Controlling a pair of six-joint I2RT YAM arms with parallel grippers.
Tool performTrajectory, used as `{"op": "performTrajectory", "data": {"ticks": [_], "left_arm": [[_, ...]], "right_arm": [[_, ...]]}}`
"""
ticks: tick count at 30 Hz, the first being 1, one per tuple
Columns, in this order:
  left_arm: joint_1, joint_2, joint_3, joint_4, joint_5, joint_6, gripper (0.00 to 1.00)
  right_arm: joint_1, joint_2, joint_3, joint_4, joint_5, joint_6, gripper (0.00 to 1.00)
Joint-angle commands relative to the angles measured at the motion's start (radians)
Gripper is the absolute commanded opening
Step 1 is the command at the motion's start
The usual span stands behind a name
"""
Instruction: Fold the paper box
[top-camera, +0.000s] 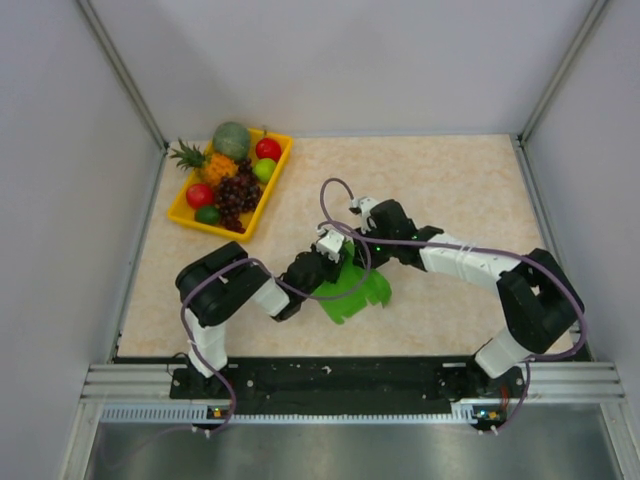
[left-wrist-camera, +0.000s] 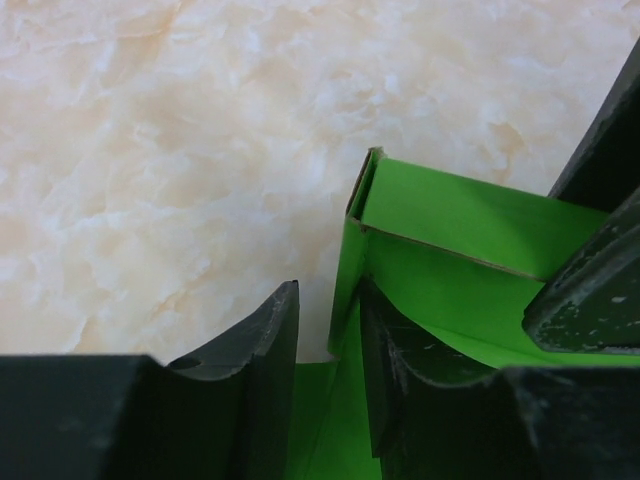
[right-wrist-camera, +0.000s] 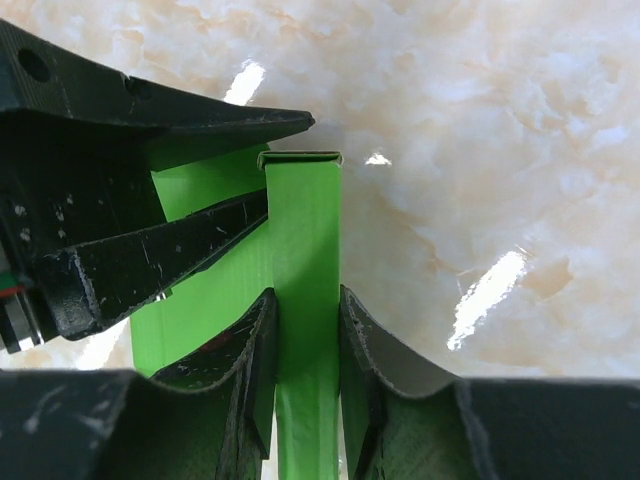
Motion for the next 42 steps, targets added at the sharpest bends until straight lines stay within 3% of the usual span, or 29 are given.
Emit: {"op": "performTrajectory", "data": {"ticks": [1,6,13,15,16,23,26,29,32,35,36,39,42], "left_arm": [[0.013,-0.081,-0.047,0.015,0.053,-0.029,0.38],[0.037,-0.143,-0.057,-0.030,0.108,-0.022,0.45],[0.072,-0.224,-0.057,-0.118,0.236,-0.022,0.45],[0.079,-0.216,-0.051,-0.123,0.225,-0.021,0.39],[0.079,-0.213,-0.048,-0.123,0.227,-0.013,0.29],[0.079,-0.164,-0.025,-0.133,0.254,0.004,0.16],[0.079,-0.126,-0.056,-0.033,0.242,-0.012,0.07],[0.079,-0.063,-0.109,0.186,0.234,-0.051,0.02],[0.079,0.004,-0.085,0.207,0.240,-0.087,0.01],[0.086,-0.003,-0.099,0.225,0.202,-0.104,0.09],[0.091,-0.009,-0.117,0.236,0.208,-0.123,0.23],[0.123,-0.041,-0.148,0.219,0.228,-0.169,0.38],[0.158,-0.116,-0.197,0.174,0.227,-0.243,0.43]], "right_arm": [[0.029,0.023,0.051,-0.051,-0.066,-0.020,0.11],[0.026,0.030,0.057,-0.056,-0.087,-0.031,0.11],[0.023,0.036,0.057,-0.058,-0.095,-0.034,0.11],[0.020,0.036,0.058,-0.055,-0.100,-0.036,0.11],[0.020,0.039,0.060,-0.055,-0.103,-0.036,0.11],[0.022,0.042,0.069,-0.056,-0.098,-0.028,0.11],[0.025,0.031,0.068,-0.061,-0.071,-0.020,0.11],[0.040,0.016,0.063,-0.059,-0.047,0.003,0.09],[0.068,0.005,0.063,-0.062,-0.008,0.013,0.07],[0.086,0.016,0.062,-0.064,0.022,0.020,0.07],[0.088,0.019,0.062,-0.067,0.034,0.017,0.07],[0.088,0.023,0.066,-0.073,0.083,0.007,0.08],[0.089,0.033,0.084,-0.082,0.095,-0.008,0.10]]}}
